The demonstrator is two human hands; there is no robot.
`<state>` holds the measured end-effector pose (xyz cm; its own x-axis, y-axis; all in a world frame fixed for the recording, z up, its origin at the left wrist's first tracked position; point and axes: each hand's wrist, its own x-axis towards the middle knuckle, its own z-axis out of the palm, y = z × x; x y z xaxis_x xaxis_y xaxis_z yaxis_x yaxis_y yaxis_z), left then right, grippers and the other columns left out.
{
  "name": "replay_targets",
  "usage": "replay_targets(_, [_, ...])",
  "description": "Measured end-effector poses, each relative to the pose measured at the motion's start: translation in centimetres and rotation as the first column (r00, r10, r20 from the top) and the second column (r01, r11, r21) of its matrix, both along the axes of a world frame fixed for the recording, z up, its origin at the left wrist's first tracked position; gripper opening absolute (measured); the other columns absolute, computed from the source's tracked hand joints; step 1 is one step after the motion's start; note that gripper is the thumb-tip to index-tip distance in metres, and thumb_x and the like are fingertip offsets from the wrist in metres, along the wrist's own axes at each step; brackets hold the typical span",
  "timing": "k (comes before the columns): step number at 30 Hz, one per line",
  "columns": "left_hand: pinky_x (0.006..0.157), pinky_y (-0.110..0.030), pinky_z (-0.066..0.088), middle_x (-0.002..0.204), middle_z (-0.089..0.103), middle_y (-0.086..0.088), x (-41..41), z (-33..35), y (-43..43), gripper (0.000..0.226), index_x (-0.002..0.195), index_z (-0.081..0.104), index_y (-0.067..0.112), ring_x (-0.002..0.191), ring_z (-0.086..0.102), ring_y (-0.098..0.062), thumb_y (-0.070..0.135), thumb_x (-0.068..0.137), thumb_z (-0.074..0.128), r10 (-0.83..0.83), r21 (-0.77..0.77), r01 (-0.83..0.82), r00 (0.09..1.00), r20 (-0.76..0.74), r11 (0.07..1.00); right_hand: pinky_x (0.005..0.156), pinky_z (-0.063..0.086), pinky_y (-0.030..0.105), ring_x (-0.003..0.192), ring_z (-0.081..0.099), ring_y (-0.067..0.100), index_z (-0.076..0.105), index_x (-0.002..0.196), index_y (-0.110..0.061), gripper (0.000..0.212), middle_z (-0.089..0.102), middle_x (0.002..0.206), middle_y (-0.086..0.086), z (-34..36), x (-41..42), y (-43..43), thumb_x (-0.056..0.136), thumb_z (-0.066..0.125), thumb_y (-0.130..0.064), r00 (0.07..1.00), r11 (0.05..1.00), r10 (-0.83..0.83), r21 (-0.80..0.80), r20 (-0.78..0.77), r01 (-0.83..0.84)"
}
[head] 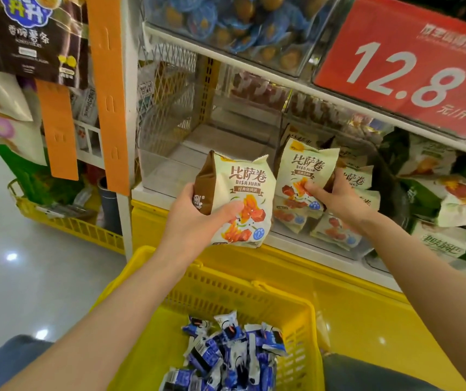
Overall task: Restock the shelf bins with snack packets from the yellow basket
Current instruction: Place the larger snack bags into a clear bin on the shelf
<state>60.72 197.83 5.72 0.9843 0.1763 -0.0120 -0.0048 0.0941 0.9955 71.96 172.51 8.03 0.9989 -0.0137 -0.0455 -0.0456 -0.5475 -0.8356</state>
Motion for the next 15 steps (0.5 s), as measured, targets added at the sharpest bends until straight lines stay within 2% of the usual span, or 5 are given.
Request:
replay_targets(4, [0.048,-0.011,0.050,0.091,0.062,0.015,0.3,0.0,-0.3,0.039,0.097,0.049,0.036,0.079,0.065,-0.005,0.033,0.070,0.077,0.002,-0.001,-0.002,1.000,0.002,1.000,0.086,0.046,0.031,0.107,0.051,0.012,0.025,0.137,-0.022,0.076,0.049,0.135,0.003,0.5,-0.3,-0.4,0.078,0.072,-0.028,1.000,0.992,0.016,-0.123,-0.020,-0.019])
replay_targets(7, [0.050,-0.013,0.051,0.094,0.063,0.012,0.4,0.1,-0.6,0.043,0.103,0.050,0.033,0.081,0.066,-0.008,0.034,0.069,0.077,-0.001,-0.003,0.001,1.000,0.005,1.000,0.106,0.037,0.036,0.128,0.038,0.020,0.016,0.141,-0.016,0.100,0.032,0.143,0.007,2.1,-0.6,0.2,0.067,0.082,-0.027,0.957,0.940,0.060,-0.340,0.285,0.042])
replay_targets(9, [0.053,-0.016,0.053,0.096,0.064,0.011,0.5,0.1,-0.8,0.046,0.105,0.050,0.032,0.083,0.066,-0.009,0.035,0.068,0.077,0.002,-0.016,-0.002,1.000,0.006,1.000,0.112,0.022,0.037,0.135,0.027,0.024,0.017,0.144,-0.013,0.107,0.030,0.145,0.009,3.8,-0.4,0.8,0.063,0.083,-0.038,0.860,0.721,0.293,-0.688,0.417,0.088])
replay_targets(12, [0.054,-0.017,0.055,0.096,0.063,0.013,0.6,0.1,-1.3,0.044,0.102,0.049,0.037,0.084,0.066,-0.009,0.035,0.068,0.077,-0.011,-0.022,0.011,1.000,-0.002,1.000,0.111,0.027,0.040,0.134,0.033,0.029,0.018,0.146,-0.016,0.111,0.037,0.145,0.010,5.6,0.8,1.8,0.060,0.080,-0.051,0.869,0.352,0.449,-0.935,0.207,0.040])
replay_targets(15, [0.048,-0.012,0.050,0.090,0.060,0.017,0.8,-0.1,-1.5,0.040,0.093,0.046,0.040,0.079,0.064,-0.006,0.035,0.068,0.077,-0.011,-0.016,0.011,1.000,-0.015,1.000,0.090,0.043,0.038,0.118,0.048,0.028,0.026,0.139,-0.015,0.100,0.049,0.132,0.009,5.7,1.9,2.3,0.064,0.075,-0.057,0.910,0.244,0.408,-0.969,0.073,-0.031])
